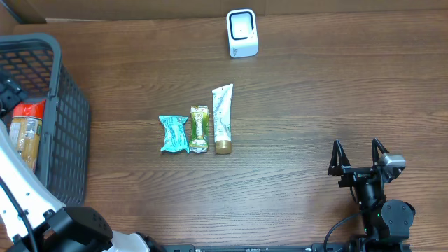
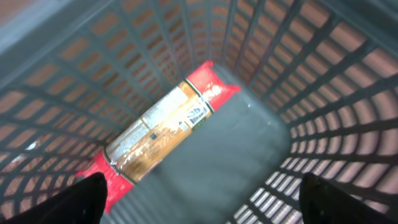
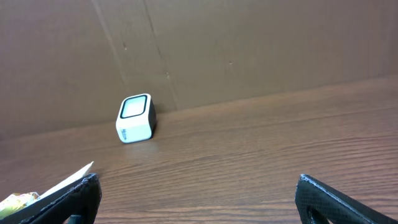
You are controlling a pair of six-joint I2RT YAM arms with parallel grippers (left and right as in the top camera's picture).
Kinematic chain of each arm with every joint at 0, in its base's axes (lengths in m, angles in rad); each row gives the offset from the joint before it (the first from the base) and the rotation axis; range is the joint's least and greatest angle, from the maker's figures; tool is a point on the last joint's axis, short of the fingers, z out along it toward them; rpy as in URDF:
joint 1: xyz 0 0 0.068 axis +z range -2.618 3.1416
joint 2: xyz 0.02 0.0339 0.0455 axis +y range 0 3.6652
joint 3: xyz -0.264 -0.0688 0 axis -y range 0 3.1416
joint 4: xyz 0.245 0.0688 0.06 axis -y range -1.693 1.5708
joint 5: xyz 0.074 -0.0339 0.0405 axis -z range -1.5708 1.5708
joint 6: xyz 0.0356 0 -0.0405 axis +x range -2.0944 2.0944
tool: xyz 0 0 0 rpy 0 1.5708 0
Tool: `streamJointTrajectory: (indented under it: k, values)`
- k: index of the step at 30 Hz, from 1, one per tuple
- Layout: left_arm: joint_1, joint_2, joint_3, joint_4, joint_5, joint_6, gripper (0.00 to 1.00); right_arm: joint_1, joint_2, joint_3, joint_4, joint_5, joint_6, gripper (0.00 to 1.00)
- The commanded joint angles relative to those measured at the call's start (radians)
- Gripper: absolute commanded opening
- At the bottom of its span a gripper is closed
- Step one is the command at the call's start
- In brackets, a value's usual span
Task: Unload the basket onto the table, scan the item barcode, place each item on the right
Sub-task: 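Reach into the basket and grasp the red-capped long package with the left gripper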
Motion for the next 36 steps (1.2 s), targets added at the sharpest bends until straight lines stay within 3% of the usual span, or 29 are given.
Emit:
streamJointTrajectory:
  k: [1,5,9,11,17,23,28,36]
  values:
    - [0.0,0.006,-0.159,0.154,-0.029,0.182,1.0,0.005,-0.007,-0.011,0.005,-0.005,-0.004,1.0]
    - [0.0,0.037,-0.299,0.294,-0.063,0.343,1.0,0.005,-0.007,-0.011,0.005,-0.005,-0.004,1.0]
    - [0.002,0.074,-0.376,0.368,-0.235,0.352,1.0,0.005,-0.007,-0.011,0.005,-0.005,-0.004,1.0]
    - [0.008,0.087,-0.399,0.401,-0.253,0.353,1.0,0.005,-0.007,-0.011,0.005,-0.005,-0.004,1.0]
    - [0.042,0.201,-0.415,0.446,-0.187,0.45,1.0,0.005,-0.007,-0.011,0.005,-0.005,-0.004,1.0]
    - [0.077,0.293,-0.415,0.496,-0.12,0.473,1.0,0.005,-0.007,-0.011,0.005,-0.005,-0.004,1.0]
    - [0.112,0.326,-0.415,0.56,-0.068,0.6,1.0,0.005,-0.007,-0.011,0.005,-0.005,-0.004,1.0]
    - [0.157,0.388,-0.416,0.589,-0.066,0.581,0.95,0.005,-0.007,-0.011,0.005,-0.005,-0.004,1.0]
